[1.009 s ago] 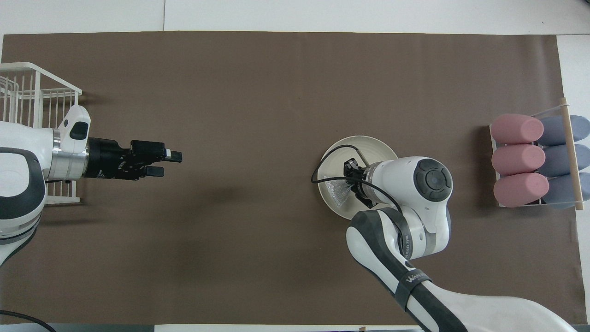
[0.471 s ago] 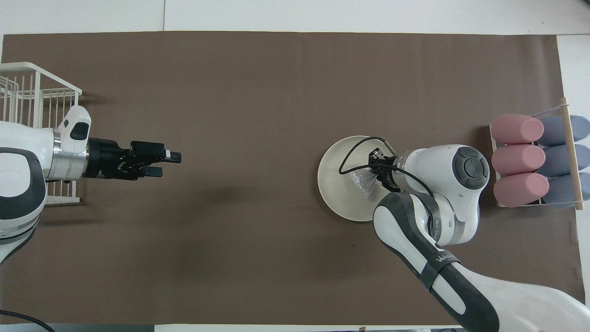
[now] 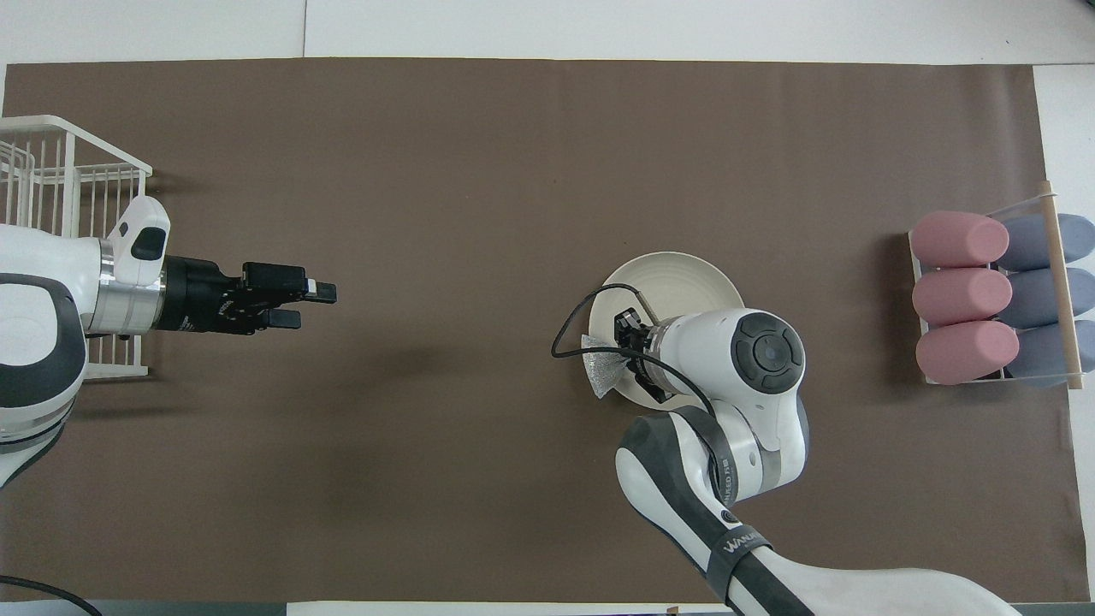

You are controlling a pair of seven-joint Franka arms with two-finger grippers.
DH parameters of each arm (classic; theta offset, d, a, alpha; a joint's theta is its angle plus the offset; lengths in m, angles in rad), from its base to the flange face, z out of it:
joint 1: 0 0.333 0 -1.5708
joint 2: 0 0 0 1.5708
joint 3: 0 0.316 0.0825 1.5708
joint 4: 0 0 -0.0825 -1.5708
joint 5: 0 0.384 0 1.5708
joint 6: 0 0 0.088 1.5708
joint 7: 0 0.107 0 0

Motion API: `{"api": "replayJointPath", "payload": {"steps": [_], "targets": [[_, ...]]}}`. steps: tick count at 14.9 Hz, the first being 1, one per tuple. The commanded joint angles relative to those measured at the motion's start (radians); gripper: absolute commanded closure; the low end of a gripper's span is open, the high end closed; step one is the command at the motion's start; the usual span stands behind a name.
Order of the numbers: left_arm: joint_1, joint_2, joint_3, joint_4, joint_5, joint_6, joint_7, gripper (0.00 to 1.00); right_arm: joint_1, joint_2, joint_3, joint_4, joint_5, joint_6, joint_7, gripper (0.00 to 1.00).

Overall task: Wipe plate with sponge
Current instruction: 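Rub the cloth around the plate surface with the right gripper, then bring the cloth to the left gripper and let it grasp it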

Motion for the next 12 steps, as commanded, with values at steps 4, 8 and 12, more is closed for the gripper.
{"api": "replayJointPath", "payload": {"steps": [4, 8, 12], "targets": [[0.001, 0.005, 0.002, 0.008, 0.021, 0.017, -0.022, 0.00, -0.011, -0.003, 0.006, 0.028, 0.025, 0.014, 0.097, 1.00], [-0.008, 0.006, -0.001, 0.008, 0.021, 0.052, -0.013, 0.00, 0.051, 0.004, 0.004, 0.171, 0.019, -0.070, 0.310, 1.00], [0.012, -0.001, -0.003, 0.020, -0.115, -0.047, -0.011, 0.00, 0.042, 0.015, -0.002, 0.415, -0.039, -0.357, 0.411, 1.00]]}}
